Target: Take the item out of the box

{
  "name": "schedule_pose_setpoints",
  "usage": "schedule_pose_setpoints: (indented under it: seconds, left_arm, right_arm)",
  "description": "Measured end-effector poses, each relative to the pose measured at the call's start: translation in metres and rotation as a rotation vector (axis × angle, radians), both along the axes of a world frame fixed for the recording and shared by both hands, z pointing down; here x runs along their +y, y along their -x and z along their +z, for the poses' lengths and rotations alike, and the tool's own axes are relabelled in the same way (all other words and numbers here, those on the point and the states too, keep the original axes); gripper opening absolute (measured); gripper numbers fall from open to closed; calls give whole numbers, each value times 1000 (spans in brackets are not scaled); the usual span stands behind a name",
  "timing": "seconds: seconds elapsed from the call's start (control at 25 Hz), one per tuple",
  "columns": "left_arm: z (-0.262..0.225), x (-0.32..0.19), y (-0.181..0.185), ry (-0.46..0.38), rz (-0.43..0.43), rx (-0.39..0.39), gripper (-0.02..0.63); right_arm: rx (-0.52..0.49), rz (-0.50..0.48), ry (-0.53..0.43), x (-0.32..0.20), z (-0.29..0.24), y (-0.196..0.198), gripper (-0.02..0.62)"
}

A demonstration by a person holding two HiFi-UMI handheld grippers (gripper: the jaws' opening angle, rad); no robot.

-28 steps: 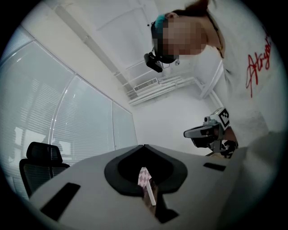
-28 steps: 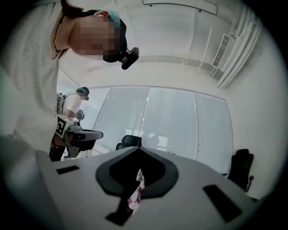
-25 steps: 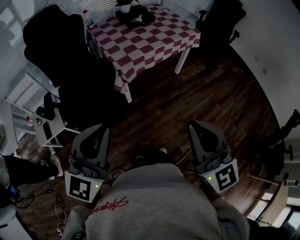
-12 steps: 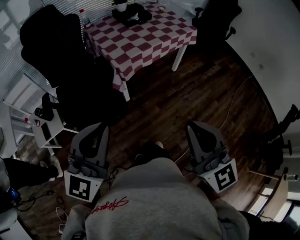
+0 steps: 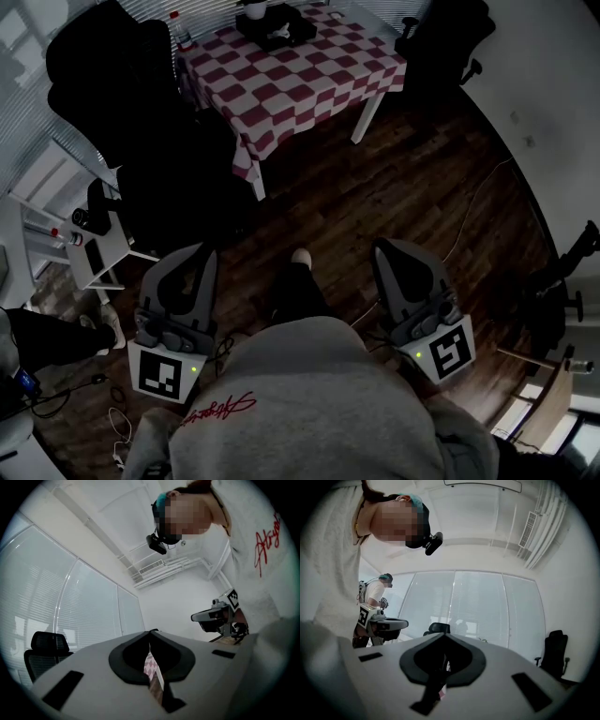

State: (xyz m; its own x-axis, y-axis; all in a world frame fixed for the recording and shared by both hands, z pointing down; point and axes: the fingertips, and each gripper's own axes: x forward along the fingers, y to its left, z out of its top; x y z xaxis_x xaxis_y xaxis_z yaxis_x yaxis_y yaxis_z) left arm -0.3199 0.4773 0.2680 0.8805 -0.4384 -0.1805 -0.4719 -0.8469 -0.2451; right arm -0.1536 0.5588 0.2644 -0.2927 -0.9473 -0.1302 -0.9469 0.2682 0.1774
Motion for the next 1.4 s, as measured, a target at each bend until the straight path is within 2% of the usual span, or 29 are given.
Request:
schedule_pose_setpoints:
  seconds: [0.44, 0.96, 1.4]
  left_arm:
    - [-6, -43, -26, -23, -17, -5, 18]
    - [-25, -113, -71, -44, -33, -2, 18]
    - [-35, -153, -116, -67, -61, -7, 17]
  right_arm:
    - [-9, -32, -29, -53, -5, -25, 11]
    - [-8, -53, -50, -127, -23, -73, 11]
    - [-31, -75, -62, -173, -26, -123, 11]
